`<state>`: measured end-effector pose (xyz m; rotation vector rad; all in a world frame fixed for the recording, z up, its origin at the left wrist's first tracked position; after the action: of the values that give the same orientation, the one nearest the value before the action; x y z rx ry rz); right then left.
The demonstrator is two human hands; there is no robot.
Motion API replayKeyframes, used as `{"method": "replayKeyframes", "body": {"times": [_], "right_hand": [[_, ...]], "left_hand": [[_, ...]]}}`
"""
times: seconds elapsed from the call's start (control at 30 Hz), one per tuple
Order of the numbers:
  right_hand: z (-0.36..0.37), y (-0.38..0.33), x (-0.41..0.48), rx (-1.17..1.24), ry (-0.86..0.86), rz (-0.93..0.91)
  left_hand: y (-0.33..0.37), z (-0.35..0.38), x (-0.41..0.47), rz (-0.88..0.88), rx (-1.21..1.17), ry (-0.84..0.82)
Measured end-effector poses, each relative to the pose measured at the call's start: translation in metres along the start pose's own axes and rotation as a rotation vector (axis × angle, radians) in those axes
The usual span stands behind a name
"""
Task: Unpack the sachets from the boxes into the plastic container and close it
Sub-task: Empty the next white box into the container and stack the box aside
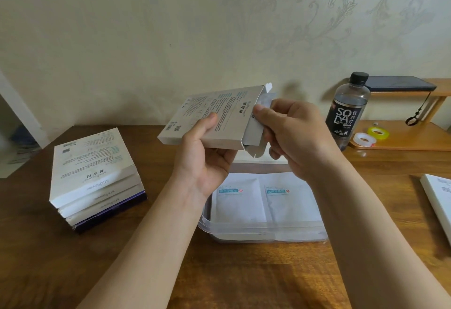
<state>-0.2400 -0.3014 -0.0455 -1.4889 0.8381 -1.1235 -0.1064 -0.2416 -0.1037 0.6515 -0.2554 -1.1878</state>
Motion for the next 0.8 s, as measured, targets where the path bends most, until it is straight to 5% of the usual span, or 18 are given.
{"method": "replayKeyframes", "body": {"times": [0.23, 0.8], "right_hand": [[-0.021, -0.002, 0.002, -0.044, 0.181, 0.007], [-0.012, 0.001, -0.001, 0.273, 0.169, 0.155]], "left_hand": [[0.001, -0.005, 0.001, -0.005, 0.004, 0.029], [0.002, -0.011, 0.005, 0.021, -0.037, 0.079]]}}
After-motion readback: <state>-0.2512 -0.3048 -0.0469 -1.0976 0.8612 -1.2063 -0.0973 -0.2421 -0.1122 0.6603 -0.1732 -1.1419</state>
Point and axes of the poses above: each hand's wrist, its own x-axis towards the middle knuckle, its own z-axis out of the palm, y = z × x, the point moved 9 cm from there along x, towards the middle knuckle, and after that the axes turned 4 degrees about y, right-handed, at the moved point
